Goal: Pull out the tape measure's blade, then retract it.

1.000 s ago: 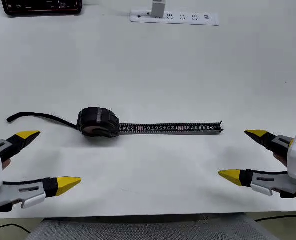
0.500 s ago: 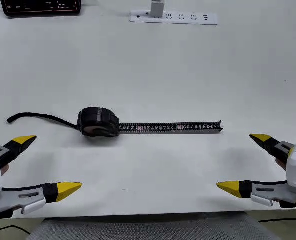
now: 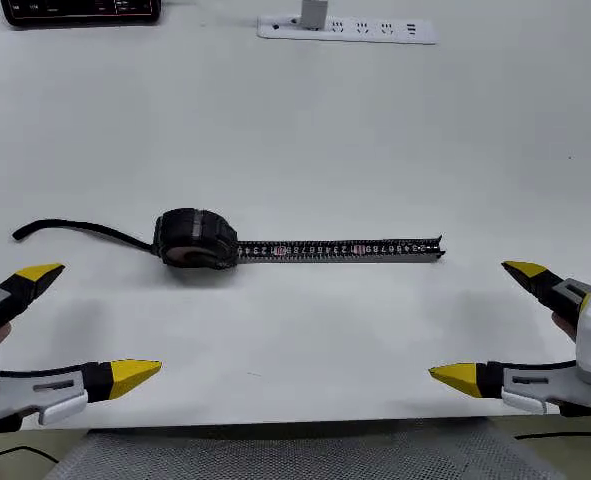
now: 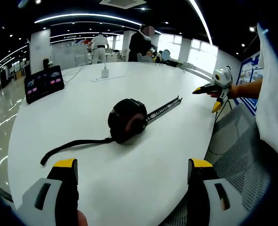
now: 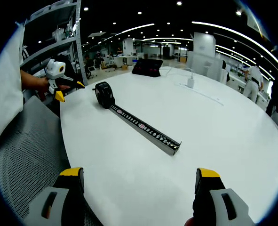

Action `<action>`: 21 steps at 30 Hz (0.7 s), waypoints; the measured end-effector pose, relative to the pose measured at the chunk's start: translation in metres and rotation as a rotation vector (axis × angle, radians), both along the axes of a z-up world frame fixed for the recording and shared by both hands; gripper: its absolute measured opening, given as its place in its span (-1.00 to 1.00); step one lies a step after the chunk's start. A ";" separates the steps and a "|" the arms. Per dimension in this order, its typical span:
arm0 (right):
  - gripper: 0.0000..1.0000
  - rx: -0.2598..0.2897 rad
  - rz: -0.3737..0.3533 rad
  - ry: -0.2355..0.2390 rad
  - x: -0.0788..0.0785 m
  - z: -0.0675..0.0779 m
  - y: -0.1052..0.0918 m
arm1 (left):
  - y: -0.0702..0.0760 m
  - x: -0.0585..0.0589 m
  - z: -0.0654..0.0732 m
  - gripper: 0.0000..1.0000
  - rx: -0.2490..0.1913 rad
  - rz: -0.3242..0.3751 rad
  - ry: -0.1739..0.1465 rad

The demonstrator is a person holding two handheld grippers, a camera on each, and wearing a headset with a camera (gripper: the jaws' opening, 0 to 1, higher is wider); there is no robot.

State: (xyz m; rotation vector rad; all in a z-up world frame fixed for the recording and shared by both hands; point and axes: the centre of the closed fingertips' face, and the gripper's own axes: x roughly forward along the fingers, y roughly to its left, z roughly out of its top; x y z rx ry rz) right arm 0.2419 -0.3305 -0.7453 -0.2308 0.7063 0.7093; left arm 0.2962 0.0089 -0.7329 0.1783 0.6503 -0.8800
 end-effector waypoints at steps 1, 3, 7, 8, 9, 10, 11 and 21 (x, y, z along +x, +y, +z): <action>0.94 -0.007 0.004 0.001 -0.001 -0.002 0.000 | -0.001 -0.001 -0.001 0.89 0.005 -0.006 0.001; 0.94 -0.005 0.002 0.001 -0.001 -0.003 0.000 | -0.001 -0.001 -0.002 0.88 0.007 -0.007 0.000; 0.93 -0.002 -0.007 -0.003 -0.001 -0.003 -0.002 | -0.003 -0.001 -0.001 0.88 -0.004 0.002 0.001; 0.93 0.000 -0.010 -0.003 -0.001 -0.003 -0.003 | -0.003 -0.001 -0.001 0.88 -0.005 0.005 0.002; 0.93 -0.001 -0.012 -0.004 -0.001 -0.003 -0.003 | -0.003 -0.001 0.000 0.88 -0.005 0.005 0.002; 0.93 -0.001 -0.013 -0.005 -0.001 -0.003 -0.004 | -0.003 -0.001 0.000 0.88 -0.006 0.005 0.002; 0.93 0.001 -0.018 -0.005 -0.001 -0.004 -0.005 | -0.004 -0.001 0.000 0.88 -0.007 0.006 0.002; 0.94 0.014 -0.029 -0.011 -0.001 -0.002 -0.005 | -0.007 -0.001 0.001 0.87 -0.016 0.003 0.005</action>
